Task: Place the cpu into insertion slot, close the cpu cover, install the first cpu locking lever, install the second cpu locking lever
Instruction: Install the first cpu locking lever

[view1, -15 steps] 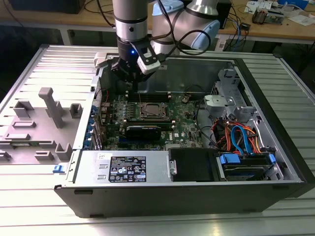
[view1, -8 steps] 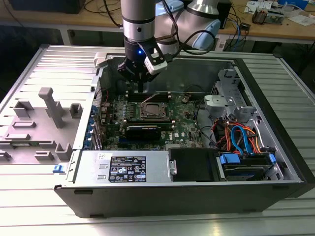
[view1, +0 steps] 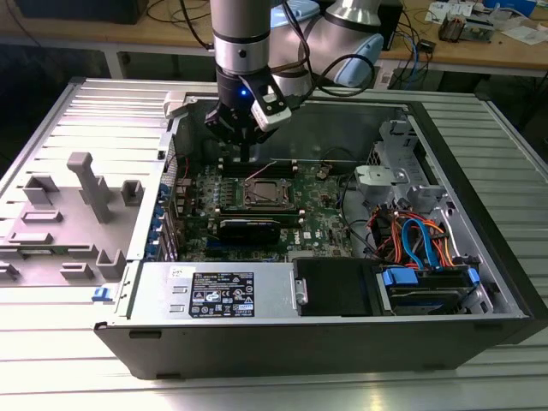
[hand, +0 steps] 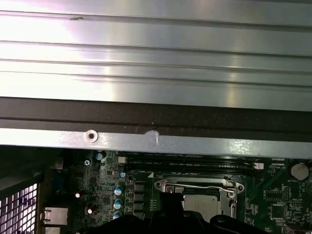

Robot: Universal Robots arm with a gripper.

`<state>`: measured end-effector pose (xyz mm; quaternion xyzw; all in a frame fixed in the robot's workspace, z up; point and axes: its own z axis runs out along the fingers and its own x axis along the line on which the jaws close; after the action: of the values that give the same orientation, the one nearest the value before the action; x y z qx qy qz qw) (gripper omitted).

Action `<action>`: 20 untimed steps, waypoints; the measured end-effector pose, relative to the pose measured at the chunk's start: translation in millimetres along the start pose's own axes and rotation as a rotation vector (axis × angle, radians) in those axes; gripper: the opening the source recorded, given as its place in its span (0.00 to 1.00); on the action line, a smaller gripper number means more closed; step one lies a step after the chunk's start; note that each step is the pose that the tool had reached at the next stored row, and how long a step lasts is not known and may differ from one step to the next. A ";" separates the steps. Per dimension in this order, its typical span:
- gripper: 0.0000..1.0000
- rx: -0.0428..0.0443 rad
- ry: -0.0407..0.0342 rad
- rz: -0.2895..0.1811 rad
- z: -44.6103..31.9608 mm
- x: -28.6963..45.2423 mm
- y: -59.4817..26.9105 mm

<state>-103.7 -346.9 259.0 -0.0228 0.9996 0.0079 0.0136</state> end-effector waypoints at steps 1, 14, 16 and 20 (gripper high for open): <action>0.11 0.0011 0.0000 0.000 2.5 -0.8 -0.1; 0.11 0.0315 0.0000 0.043 14.4 -5.6 4.7; 0.11 0.0320 0.0001 0.049 14.8 -5.7 5.1; 0.11 0.0329 0.0001 0.079 15.9 -5.7 5.9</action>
<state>-97.8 -340.4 243.3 0.0169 0.9997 -0.0080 0.0136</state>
